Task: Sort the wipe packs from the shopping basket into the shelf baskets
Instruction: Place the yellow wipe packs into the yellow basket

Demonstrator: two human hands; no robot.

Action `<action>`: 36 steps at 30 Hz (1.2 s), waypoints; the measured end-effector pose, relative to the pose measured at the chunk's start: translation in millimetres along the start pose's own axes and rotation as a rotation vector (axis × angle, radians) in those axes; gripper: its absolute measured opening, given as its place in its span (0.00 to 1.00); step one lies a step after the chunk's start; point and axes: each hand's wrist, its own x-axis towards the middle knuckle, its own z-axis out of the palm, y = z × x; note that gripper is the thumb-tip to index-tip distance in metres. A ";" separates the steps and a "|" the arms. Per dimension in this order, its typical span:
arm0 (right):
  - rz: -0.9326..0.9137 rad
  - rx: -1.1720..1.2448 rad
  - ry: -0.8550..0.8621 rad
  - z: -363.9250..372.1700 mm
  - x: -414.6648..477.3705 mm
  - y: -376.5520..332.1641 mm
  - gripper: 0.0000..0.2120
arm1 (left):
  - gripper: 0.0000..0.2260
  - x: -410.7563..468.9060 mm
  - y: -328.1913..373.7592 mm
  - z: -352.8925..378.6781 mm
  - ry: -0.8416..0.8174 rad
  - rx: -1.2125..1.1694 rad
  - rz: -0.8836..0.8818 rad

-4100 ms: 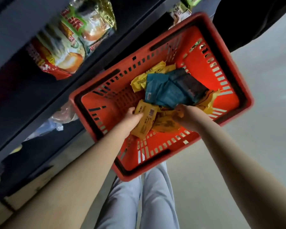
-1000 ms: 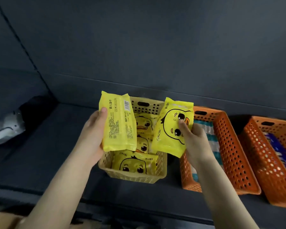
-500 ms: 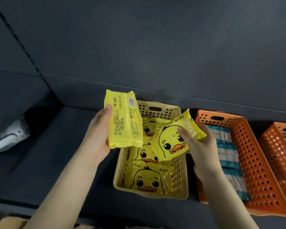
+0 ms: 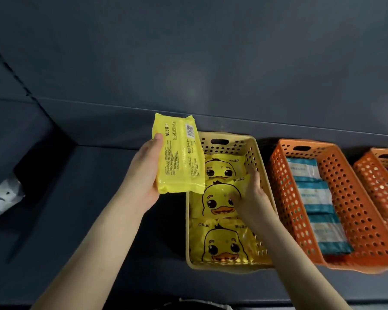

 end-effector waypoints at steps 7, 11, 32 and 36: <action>-0.239 -0.586 0.197 11.0 -15.3 -5.3 0.20 | 0.16 8.6 -2.8 0.4 -0.053 0.046 -0.049; -0.179 -0.467 -0.019 8.9 -9.9 -6.0 0.27 | 0.15 9.6 -4.1 -0.3 -0.052 0.044 -0.057; -0.466 0.207 0.074 -33.8 -8.0 -33.9 0.17 | 0.20 -17.1 -11.5 7.8 -0.154 -0.058 0.016; -0.346 0.455 -0.352 -42.4 -18.3 -51.5 0.20 | 0.32 -31.1 -20.0 25.9 -0.411 0.208 0.031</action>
